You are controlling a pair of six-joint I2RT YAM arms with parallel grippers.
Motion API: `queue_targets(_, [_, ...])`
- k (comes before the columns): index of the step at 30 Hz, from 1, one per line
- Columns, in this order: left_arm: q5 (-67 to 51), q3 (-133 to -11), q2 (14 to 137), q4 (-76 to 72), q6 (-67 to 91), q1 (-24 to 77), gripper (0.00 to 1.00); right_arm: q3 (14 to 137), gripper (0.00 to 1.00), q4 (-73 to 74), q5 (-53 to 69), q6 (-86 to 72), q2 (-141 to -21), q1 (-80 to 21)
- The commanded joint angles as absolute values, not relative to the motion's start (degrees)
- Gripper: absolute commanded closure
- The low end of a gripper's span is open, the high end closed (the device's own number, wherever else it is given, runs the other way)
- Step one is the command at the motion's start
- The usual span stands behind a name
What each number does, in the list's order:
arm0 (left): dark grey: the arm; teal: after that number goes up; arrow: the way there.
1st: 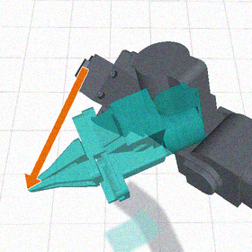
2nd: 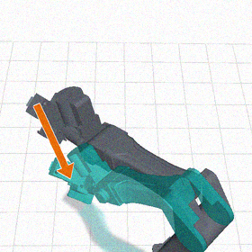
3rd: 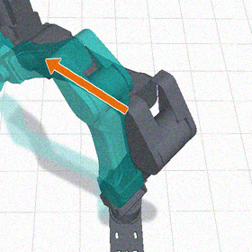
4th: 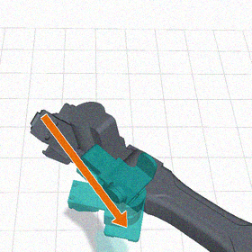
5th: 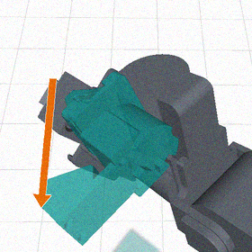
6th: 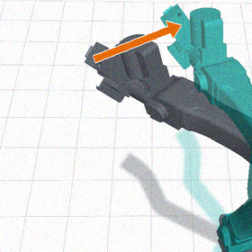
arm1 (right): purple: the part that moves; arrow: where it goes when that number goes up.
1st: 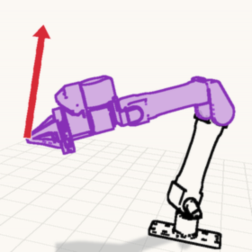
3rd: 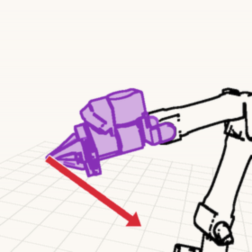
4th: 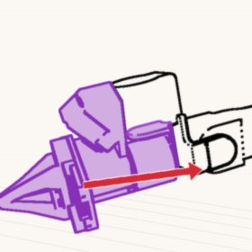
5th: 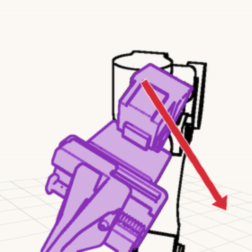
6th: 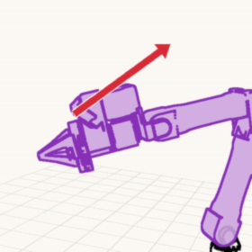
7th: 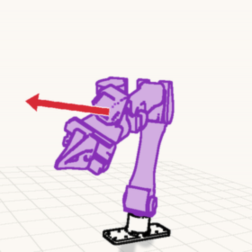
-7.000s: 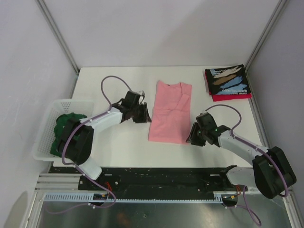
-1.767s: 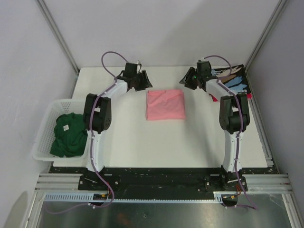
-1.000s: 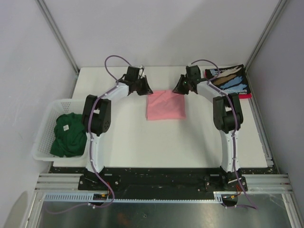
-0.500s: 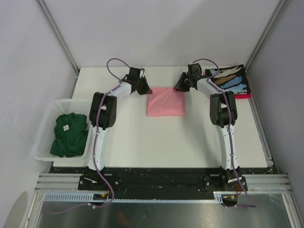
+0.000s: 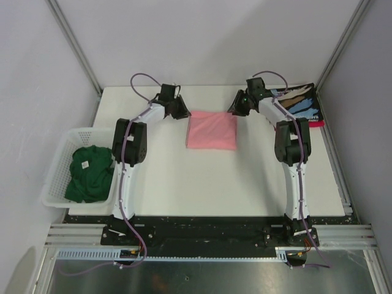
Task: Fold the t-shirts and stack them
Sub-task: Fold the long partially folded tshirt into a neat square, then put the neatly folded tshirt into the corner of the board with both arms
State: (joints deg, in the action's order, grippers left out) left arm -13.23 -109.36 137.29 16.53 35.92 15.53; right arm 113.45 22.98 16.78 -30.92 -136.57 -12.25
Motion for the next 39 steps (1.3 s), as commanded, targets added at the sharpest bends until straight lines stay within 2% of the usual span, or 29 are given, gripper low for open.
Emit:
queue_targets(1, [-12.46,-109.01,130.28,17.38,33.75,14.43,0.72,113.14,0.64,26.02,16.35,-27.86,-128.41,-12.51])
queue_targets(5, [-13.19,-101.64,122.54,17.33,33.76,14.49,0.65,108.39,0.64,24.97,17.23,-27.75,-125.97,-13.27])
queue_targets(11, [-18.12,-86.41,112.01,17.25,35.2,15.45,0.57,102.67,0.69,23.42,19.52,-29.06,-127.35,-12.79])
queue_targets(17, [-20.48,-77.1,108.3,17.22,33.37,17.32,0.53,98.29,0.77,23.41,18.88,-29.9,-129.38,-11.01])
queue_targets(25, [-20.04,-75.29,110.04,17.37,32.39,20.09,0.52,96.57,0.8,24.68,17.93,-29.93,-127.8,-10.47])
queue_targets(35, [-11.06,-72.76,109.38,17.94,32.87,21.81,0.55,97.62,0.8,26.41,18.01,-29.75,-124.55,-10.41])
queue_targets(39, [-11.01,-72.59,110.6,17.95,32.71,21.89,0.56,98.13,0.8,26.65,18.19,-30.01,-123.04,-10.36])
